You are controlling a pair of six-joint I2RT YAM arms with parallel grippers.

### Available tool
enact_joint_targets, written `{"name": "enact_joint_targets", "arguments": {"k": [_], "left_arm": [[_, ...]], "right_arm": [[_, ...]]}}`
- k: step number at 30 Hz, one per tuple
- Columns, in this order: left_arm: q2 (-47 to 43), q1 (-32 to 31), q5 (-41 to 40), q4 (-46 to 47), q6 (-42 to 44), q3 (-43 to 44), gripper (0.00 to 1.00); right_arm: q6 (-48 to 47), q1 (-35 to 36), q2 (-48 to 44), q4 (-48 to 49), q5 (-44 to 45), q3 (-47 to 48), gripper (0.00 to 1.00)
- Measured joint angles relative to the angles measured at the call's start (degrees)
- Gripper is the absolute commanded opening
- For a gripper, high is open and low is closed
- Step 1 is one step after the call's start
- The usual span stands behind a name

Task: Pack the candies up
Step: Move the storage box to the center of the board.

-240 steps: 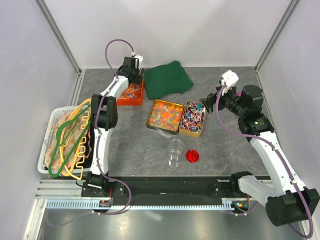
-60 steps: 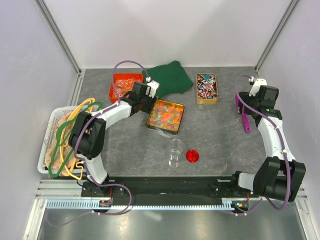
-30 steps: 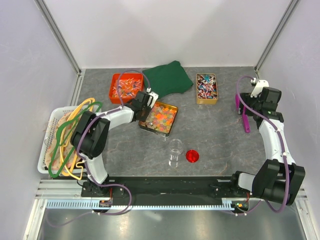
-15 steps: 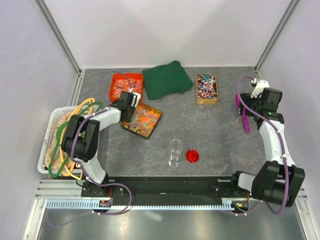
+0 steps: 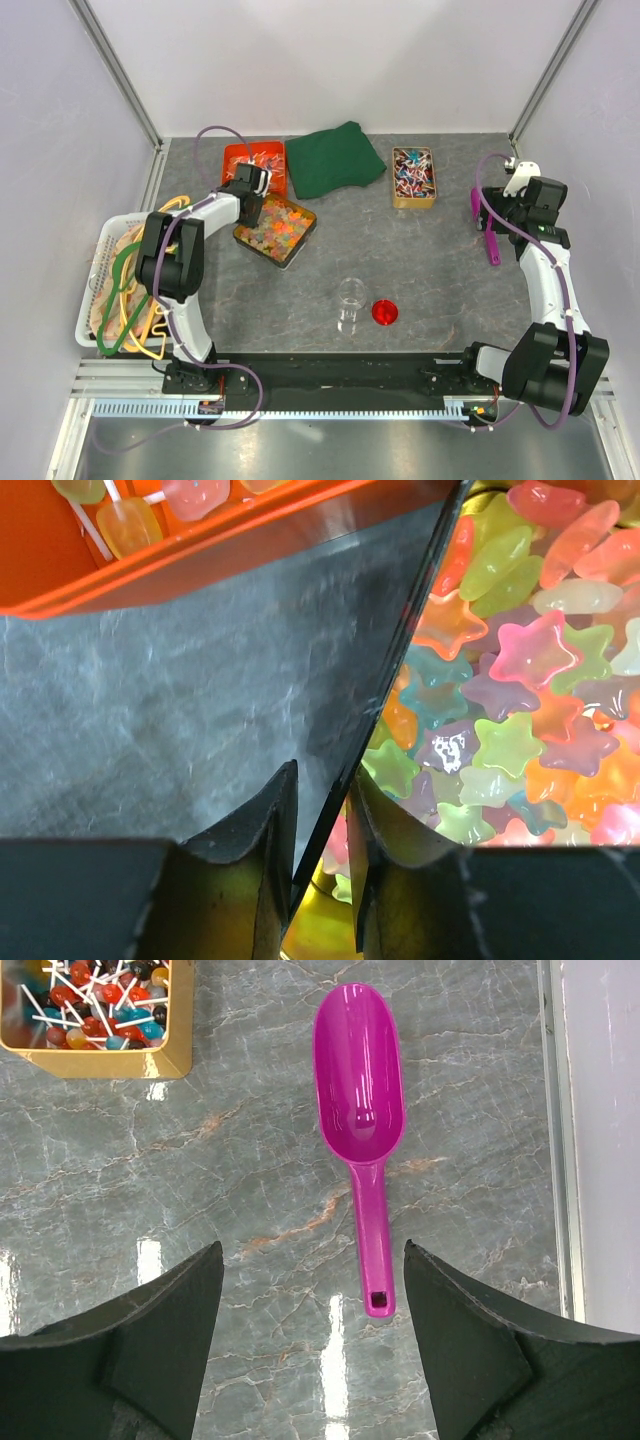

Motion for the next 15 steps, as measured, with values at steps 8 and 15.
{"name": "enact_joint_targets", "arguments": {"k": [8,15], "left_arm": [[2.6,0.6,0.4,-2.1,-2.5,3.9,0.22],[1.1,1.2,0.6,-0.9,-3.3,1.6,0.27]], "right_arm": [[0.0,-0.2,0.0,0.0,-1.0,0.0,0.79],[0.0,-0.2,0.0,0.0,-1.4,0.0,0.79]]}}
